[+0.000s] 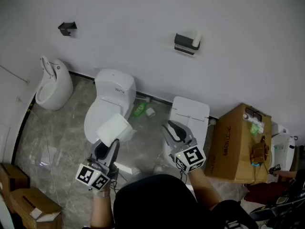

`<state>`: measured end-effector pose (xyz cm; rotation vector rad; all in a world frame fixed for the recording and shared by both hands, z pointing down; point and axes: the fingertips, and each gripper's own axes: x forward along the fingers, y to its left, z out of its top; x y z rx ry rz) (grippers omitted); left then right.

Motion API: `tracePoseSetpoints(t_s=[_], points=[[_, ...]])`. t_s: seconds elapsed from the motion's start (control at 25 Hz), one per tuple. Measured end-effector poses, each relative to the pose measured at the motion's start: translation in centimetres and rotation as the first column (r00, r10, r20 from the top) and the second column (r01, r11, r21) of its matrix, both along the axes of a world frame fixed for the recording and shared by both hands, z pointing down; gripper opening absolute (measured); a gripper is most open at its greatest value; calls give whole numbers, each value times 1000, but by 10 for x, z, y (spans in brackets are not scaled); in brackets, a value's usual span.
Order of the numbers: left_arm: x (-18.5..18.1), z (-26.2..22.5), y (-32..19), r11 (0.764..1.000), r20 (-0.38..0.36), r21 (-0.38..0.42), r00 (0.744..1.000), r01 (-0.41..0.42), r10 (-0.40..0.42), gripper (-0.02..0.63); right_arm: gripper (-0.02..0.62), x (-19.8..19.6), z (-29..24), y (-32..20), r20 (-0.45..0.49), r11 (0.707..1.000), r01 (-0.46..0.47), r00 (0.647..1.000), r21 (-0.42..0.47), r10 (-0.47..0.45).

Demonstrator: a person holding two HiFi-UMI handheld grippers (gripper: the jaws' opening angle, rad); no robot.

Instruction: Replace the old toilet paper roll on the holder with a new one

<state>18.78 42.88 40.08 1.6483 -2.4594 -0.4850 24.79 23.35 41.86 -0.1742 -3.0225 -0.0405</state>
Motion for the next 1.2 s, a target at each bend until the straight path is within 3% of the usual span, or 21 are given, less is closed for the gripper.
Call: tracePoseSetpoints(t_s=[0.32, 0.64, 0.92, 1.2], points=[[-26, 7, 25, 1000, -1, 19, 1000, -7, 7, 141, 100, -27, 3, 23, 0, 1000, -8, 1000, 8, 8], [-57, 18, 45, 998, -11, 45, 999, -44, 44, 141, 101, -55, 8, 30, -1, 997, -77, 997, 9, 77], [-87, 31, 24, 997, -28, 36, 997, -72, 73, 141, 101, -86, 27, 8, -33, 994, -106, 994, 1, 106], [-151, 42, -25, 997, -51, 17, 995, -79, 80, 141, 101, -154, 39, -43, -43, 994, -107, 993, -17, 107]])
